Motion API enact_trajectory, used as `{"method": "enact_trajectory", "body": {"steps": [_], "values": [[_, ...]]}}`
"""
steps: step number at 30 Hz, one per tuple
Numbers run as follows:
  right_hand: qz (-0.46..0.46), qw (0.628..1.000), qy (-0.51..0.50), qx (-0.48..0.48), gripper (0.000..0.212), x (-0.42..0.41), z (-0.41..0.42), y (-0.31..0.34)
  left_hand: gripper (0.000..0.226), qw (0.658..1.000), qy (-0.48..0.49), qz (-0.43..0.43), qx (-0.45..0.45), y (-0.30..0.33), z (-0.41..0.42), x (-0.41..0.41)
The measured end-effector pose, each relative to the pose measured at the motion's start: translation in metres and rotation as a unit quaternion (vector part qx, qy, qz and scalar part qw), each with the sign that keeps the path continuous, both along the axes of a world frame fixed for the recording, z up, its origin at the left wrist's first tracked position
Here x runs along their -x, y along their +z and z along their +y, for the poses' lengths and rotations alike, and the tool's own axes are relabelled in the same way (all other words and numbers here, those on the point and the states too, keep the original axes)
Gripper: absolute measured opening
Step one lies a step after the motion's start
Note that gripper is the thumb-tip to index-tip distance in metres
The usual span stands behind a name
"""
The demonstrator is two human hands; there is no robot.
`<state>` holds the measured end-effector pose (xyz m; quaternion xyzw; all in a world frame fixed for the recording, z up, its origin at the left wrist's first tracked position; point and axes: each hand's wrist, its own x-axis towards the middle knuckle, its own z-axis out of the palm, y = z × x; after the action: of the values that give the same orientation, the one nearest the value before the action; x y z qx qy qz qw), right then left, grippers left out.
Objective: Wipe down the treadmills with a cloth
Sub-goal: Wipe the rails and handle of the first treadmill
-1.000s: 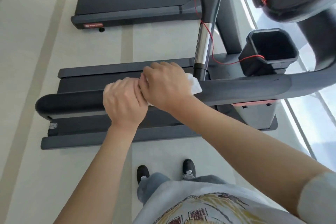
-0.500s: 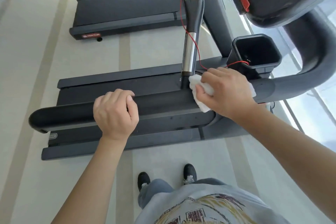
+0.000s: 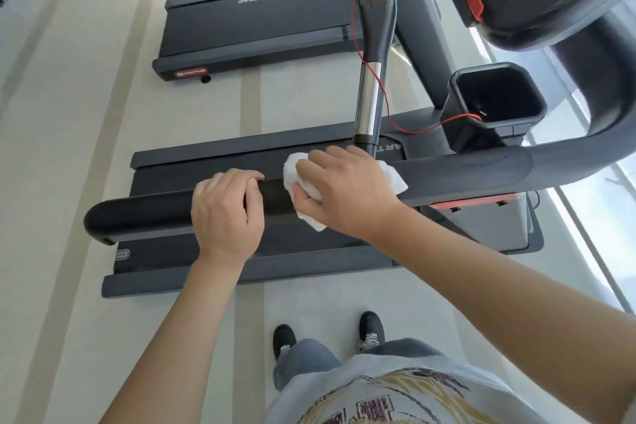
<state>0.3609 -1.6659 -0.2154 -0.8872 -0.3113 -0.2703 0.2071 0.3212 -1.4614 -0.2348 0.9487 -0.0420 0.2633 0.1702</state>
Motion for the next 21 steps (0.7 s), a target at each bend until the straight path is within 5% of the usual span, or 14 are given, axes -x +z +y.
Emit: {"method": "enact_trajectory", "body": {"steps": [5, 9, 16, 21], "values": [[-0.025, 0.987, -0.154, 0.035, 0.033, -0.010, -0.122, 0.003, 0.026, 0.997, 0.047, -0.054, -0.009, -0.011, -0.008, -0.009], [-0.011, 0.975, -0.220, 0.026, 0.035, -0.013, -0.116, 0.001, 0.025, 0.997, 0.051, -0.058, -0.020, -0.014, -0.006, -0.009], [0.006, 0.997, -0.080, -0.018, 0.028, -0.004, 0.062, -0.004, 0.029, 0.998, -0.039, 0.051, 0.013, 0.008, 0.010, 0.003], [0.008, 1.000, -0.021, -0.014, 0.027, -0.001, 0.059, -0.002, 0.032, 0.994, -0.004, 0.108, 0.015, 0.018, 0.030, 0.017]]}}
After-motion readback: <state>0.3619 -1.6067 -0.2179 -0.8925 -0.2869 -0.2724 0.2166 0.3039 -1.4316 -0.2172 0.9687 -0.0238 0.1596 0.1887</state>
